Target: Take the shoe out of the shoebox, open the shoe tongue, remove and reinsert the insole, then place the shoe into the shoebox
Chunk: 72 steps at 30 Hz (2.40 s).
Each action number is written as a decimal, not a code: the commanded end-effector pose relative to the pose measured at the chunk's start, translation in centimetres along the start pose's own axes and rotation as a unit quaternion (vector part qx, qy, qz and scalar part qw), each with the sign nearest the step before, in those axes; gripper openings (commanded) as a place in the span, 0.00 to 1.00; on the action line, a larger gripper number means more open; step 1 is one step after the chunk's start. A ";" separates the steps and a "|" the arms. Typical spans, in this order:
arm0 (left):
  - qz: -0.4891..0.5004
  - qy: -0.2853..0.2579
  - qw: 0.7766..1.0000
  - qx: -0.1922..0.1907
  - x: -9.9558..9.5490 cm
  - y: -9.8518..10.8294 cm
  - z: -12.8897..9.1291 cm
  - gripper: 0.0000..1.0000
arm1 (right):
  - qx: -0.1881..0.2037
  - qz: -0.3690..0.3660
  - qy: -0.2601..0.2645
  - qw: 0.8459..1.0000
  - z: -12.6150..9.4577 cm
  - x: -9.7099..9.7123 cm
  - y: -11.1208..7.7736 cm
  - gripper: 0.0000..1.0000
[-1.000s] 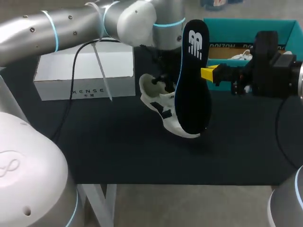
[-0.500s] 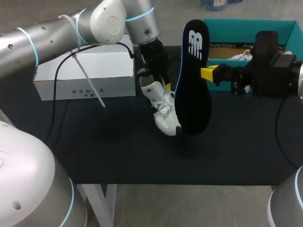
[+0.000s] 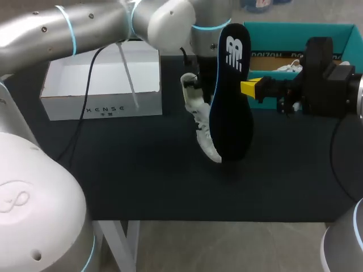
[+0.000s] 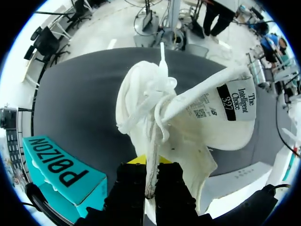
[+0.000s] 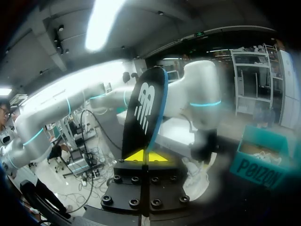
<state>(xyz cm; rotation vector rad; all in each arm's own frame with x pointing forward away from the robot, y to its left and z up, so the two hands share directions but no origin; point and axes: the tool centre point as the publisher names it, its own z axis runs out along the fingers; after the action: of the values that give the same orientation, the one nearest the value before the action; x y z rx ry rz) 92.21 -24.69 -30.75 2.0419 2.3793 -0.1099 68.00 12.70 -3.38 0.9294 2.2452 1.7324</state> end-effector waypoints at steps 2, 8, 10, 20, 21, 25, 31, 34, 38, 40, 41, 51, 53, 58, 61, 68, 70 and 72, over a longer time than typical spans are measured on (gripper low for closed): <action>-0.004 0.052 0.999 0.005 -0.5 0.8 0.4 0.00 | -0.001 0.000 -0.001 1.000 0.0 0.1 -0.2 0.00; 0.005 0.062 0.998 0.006 -0.1 1.2 1.4 0.00 | -0.001 0.000 -0.001 1.000 0.0 0.1 -0.2 0.00; 0.016 0.069 0.998 0.000 0.1 1.4 1.9 0.00 | -0.001 0.000 -0.001 1.000 0.0 0.1 -0.2 0.00; 0.035 0.113 0.993 -0.010 -0.1 1.9 2.8 0.00 | -0.001 0.000 -0.001 1.000 0.0 0.1 -0.2 0.00; 0.035 0.114 0.993 -0.010 -0.2 1.9 2.9 0.00 | -0.001 0.000 -0.001 1.000 0.0 0.1 -0.2 0.00; 0.033 0.120 0.992 -0.008 -0.1 2.2 3.1 0.00 | -0.001 0.000 -0.001 1.000 0.0 0.1 -0.2 0.00; 0.028 0.131 0.991 -0.003 0.7 2.2 3.5 0.00 | -0.001 0.000 -0.001 1.000 0.0 0.1 -0.2 0.00; 0.024 0.132 0.991 -0.003 1.2 2.2 3.4 0.00 | -0.001 0.000 -0.001 1.000 0.0 0.1 -0.2 0.00; 0.020 0.133 0.991 0.000 1.4 2.1 3.5 0.00 | -0.001 0.000 -0.001 1.000 0.0 0.1 -0.2 0.00; 0.018 0.136 0.991 0.003 1.7 2.1 3.7 0.00 | -0.001 0.000 -0.001 1.000 0.0 0.1 -0.2 0.00; 0.017 0.137 0.990 0.004 1.8 2.0 3.8 0.00 | -0.001 0.000 -0.001 1.000 0.0 0.1 -0.2 0.00; 0.014 0.157 0.987 0.017 2.2 2.3 5.4 0.00 | -0.001 0.000 -0.001 1.000 0.0 0.1 -0.2 0.00; 0.017 0.163 0.986 0.022 2.0 2.4 6.2 0.00 | -0.001 0.000 -0.001 1.000 0.0 0.1 -0.2 0.00; 0.023 0.171 0.984 0.035 1.7 2.6 7.5 0.00 | -0.001 0.000 -0.001 1.000 0.0 0.1 -0.2 0.00; 0.027 0.174 0.984 0.039 1.5 2.6 8.2 0.00 | -0.001 0.000 -0.001 1.000 0.0 0.1 -0.2 0.00; 0.022 0.160 0.986 0.030 1.8 2.2 7.9 1.00 | -0.001 0.000 -0.001 1.000 0.0 0.1 -0.2 0.00; 0.011 0.152 0.988 0.027 2.0 2.1 7.4 1.00 | -0.001 0.000 -0.001 1.000 0.0 0.1 -0.2 0.00; -0.001 0.142 0.989 0.030 2.1 1.9 6.7 1.00 | -0.001 0.000 -0.001 1.000 0.0 0.1 -0.2 0.00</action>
<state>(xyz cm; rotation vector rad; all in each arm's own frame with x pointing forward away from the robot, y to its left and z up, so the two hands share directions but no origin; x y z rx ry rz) 94.12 -23.75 -38.67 2.2454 2.5779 0.1419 68.00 12.70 -3.39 0.9293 2.2450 1.7326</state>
